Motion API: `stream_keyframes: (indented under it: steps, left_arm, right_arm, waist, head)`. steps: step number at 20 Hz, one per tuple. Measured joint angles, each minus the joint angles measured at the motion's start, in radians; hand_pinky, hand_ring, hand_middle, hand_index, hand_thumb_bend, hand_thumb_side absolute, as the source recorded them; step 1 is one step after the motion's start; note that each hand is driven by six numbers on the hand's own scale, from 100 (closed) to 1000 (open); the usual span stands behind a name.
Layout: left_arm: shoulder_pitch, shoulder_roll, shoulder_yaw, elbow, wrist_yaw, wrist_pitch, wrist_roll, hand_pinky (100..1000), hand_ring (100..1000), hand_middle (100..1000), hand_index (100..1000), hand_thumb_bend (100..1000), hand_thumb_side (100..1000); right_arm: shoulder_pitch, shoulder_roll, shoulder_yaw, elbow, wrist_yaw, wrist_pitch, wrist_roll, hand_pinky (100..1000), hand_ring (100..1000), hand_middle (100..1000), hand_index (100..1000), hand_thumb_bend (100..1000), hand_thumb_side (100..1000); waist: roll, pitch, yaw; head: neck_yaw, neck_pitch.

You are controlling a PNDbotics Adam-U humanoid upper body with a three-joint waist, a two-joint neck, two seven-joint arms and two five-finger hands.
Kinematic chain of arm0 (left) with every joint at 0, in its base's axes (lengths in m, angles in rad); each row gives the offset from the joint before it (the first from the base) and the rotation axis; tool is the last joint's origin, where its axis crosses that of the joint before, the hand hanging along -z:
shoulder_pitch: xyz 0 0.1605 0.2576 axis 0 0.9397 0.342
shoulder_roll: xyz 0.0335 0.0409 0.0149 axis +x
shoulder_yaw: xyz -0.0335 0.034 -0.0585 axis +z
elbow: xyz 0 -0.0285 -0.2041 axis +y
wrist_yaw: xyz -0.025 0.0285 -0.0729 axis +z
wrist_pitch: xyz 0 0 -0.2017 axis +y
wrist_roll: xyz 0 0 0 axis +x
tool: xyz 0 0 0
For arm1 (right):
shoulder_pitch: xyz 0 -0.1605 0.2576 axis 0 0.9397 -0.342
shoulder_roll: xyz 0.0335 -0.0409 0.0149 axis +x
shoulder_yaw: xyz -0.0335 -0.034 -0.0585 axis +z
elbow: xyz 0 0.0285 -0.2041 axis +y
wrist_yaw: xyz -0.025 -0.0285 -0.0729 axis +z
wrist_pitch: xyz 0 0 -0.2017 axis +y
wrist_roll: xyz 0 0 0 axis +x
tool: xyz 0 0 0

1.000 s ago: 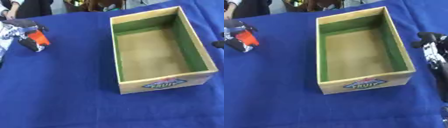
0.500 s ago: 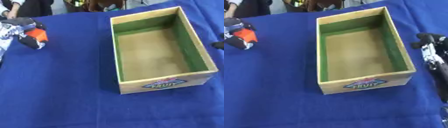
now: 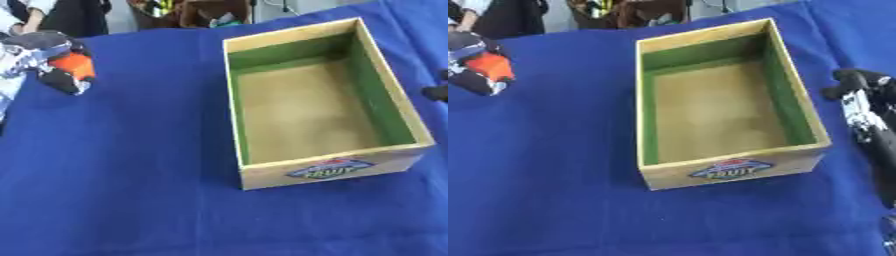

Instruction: Pick up objects on the table and place them in the box.

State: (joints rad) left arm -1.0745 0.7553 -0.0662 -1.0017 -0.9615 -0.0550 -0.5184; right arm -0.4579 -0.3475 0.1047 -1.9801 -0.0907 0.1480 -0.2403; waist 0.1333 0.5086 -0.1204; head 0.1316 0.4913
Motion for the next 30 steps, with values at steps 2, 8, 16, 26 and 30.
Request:
stream_keyframes:
  steps: [2,8,16,26,30]
  left_arm:
    - [-0.003,0.000,-0.004,-0.017,0.003,0.000,0.000,226,501,663,849,100,206]
    - [-0.007,0.000,-0.020,-0.072,0.029,-0.010,-0.002,212,500,657,846,100,216]
    - [-0.021,-0.001,-0.062,-0.196,0.087,-0.041,-0.006,193,490,639,843,100,219]
    - [-0.097,-0.108,-0.130,-0.340,0.133,-0.068,-0.045,161,465,614,839,100,257]
    - [-0.120,-0.173,-0.153,-0.359,0.146,-0.074,-0.058,142,450,596,833,100,279]
  right_arm:
    - [0.001,0.000,0.000,0.000,0.000,0.000,0.000,947,738,529,728,100,554]
    - [0.010,0.004,0.000,0.000,0.000,0.000,0.000,948,738,530,728,100,551]
    - [0.018,0.019,0.000,0.000,0.000,-0.001,0.001,949,741,531,729,100,548]
    - [0.027,0.048,0.001,0.000,0.000,-0.004,0.009,948,743,536,730,100,544]
    - [0.027,0.057,0.007,0.000,0.000,-0.004,0.015,949,744,537,731,100,542]
  waist:
    - [0.000,-0.008,0.001]
    - [0.000,-0.024,0.012]
    - [0.000,-0.059,0.021]
    - [0.000,-0.118,0.029]
    - [-0.001,-0.130,0.030]
  head:
    - [0.000,0.001]
    - [0.000,0.010]
    - [-0.009,0.034]
    - [-0.020,0.075]
    - [-0.028,0.089]
